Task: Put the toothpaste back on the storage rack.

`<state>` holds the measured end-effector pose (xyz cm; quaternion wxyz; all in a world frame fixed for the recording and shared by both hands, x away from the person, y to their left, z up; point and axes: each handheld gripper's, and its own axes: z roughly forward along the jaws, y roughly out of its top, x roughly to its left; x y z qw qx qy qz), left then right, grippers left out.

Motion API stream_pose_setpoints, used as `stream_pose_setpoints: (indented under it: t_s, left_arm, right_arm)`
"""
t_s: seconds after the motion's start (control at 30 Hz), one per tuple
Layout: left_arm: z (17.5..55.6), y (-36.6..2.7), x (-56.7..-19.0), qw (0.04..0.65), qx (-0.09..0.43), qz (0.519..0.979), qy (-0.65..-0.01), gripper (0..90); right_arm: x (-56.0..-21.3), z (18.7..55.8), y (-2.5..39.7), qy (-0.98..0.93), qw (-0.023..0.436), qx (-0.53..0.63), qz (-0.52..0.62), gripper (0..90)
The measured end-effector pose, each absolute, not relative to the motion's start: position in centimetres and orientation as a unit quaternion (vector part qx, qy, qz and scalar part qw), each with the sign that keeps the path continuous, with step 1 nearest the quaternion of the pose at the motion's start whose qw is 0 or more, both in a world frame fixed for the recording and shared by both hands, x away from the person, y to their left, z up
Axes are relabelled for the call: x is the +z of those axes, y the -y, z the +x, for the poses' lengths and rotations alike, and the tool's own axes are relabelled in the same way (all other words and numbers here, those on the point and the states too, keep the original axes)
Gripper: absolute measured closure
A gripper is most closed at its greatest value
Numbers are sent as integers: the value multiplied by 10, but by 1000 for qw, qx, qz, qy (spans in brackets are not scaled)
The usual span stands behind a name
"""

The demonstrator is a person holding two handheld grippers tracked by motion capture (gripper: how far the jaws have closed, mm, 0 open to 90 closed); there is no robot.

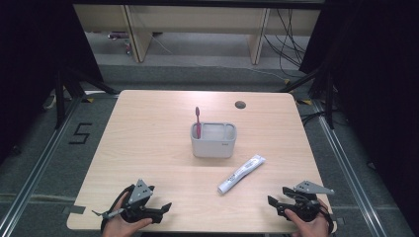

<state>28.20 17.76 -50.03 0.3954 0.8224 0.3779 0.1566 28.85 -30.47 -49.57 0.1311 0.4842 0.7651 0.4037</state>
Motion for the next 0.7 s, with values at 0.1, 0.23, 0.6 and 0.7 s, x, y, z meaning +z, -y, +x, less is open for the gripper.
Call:
stream_pose_setpoints:
  t_s: [0.1, 0.23, 0.6, 0.7]
  left_arm:
    - [283, -179, -499, 384, 167, 831, -366, 168]
    - [282, -176, -499, 389, 168, 829, -365, 168]
    - [283, -176, -500, 386, 166, 830, -367, 171]
    - [283, -176, -501, 385, 167, 830, -368, 171]
  right_arm:
    - [-495, 289, 304, -769, 139, 405, 474, 298]
    - [-493, 291, 300, -772, 135, 406, 469, 301]
    - [-489, 304, 280, -764, 120, 447, 449, 406]
    - [-486, 305, 274, -773, 116, 445, 437, 493]
